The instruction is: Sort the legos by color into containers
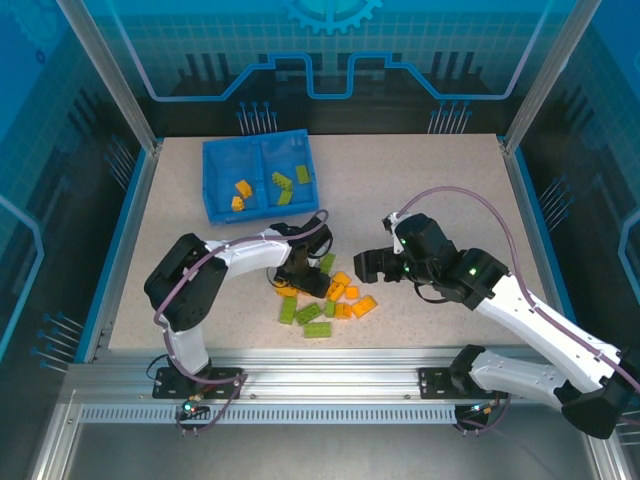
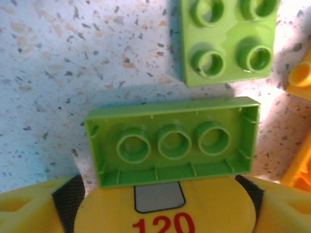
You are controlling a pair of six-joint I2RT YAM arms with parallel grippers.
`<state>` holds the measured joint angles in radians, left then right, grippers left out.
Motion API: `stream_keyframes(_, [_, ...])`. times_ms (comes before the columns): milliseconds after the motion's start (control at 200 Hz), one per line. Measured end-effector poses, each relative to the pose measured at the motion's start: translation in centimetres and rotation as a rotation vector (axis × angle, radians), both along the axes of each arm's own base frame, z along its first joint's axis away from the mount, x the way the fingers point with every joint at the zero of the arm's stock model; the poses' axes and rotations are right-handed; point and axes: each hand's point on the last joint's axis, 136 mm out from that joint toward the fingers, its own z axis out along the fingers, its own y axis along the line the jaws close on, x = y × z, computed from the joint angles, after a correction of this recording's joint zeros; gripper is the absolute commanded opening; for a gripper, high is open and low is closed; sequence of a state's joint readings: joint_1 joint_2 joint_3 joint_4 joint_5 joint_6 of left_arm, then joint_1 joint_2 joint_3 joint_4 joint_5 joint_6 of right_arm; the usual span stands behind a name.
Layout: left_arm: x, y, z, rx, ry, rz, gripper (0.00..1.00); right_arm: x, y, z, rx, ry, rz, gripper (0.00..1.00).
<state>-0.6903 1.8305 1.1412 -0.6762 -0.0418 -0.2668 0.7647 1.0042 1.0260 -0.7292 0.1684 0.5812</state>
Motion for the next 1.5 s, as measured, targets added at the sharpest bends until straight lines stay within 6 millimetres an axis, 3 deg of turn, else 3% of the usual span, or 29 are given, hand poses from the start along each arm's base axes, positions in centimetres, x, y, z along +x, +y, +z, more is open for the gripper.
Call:
stream_keyframes(340, [0.4, 0.3, 0.5, 0.015, -0.049, 0.055, 0.55, -0.2, -0.2, 0.2, 0.006, 0.001, -0.005, 0.98])
stream_keyframes(430, [0.7, 0.2, 2.9, -0.031, -0.098, 0.076, 0.53, -0.3, -0.2, 0.1, 0.006, 0.006, -0.002, 0.97])
stream_keyframes(575, [2.8, 0.9, 9.2, -0.121, -0.235, 0.129, 0.52, -0.8, 0.4, 0.5, 0.04, 0.013, 0.029, 0.97])
stream_keyframes(665, [5.7, 2.8, 12.9, -0.152, -0.319, 0.213, 0.51, -1.0, 0.9, 1.2, 0.076, 0.004, 0.052, 0.97])
stream_keyframes(745, [8.9, 5.6, 15.5, -0.159, -0.393, 0.312, 0.5, -1.1, 1.3, 1.6, 0.1, -0.004, 0.067, 0.97])
stream_keyframes(915, [15.4, 13.9, 18.8, -0.089, -0.52, 0.547, 0.46, -1.0, 1.5, 1.9, 0.112, -0.012, 0.071, 0.97])
stream_keyframes(1041, [20.4, 19.1, 18.2, -0.043, -0.534, 0.701, 0.45, -1.1, 1.4, 2.0, 0.114, -0.016, 0.071, 0.97])
stream_keyframes(1201, [26.0, 23.3, 13.8, -0.027, -0.453, 0.853, 0.47, -1.1, 1.4, 2.2, 0.118, -0.02, 0.071, 0.97])
stream_keyframes(1356, [28.6, 24.4, 9.2, -0.056, -0.352, 0.927, 0.61, -1.4, 1.2, 2.6, 0.125, -0.029, 0.071, 0.97])
stream_keyframes(1501, [28.6, 24.1, 8.3, -0.076, -0.307, 0.932, 0.72, -1.6, 0.9, 2.9, 0.129, -0.039, 0.064, 0.97])
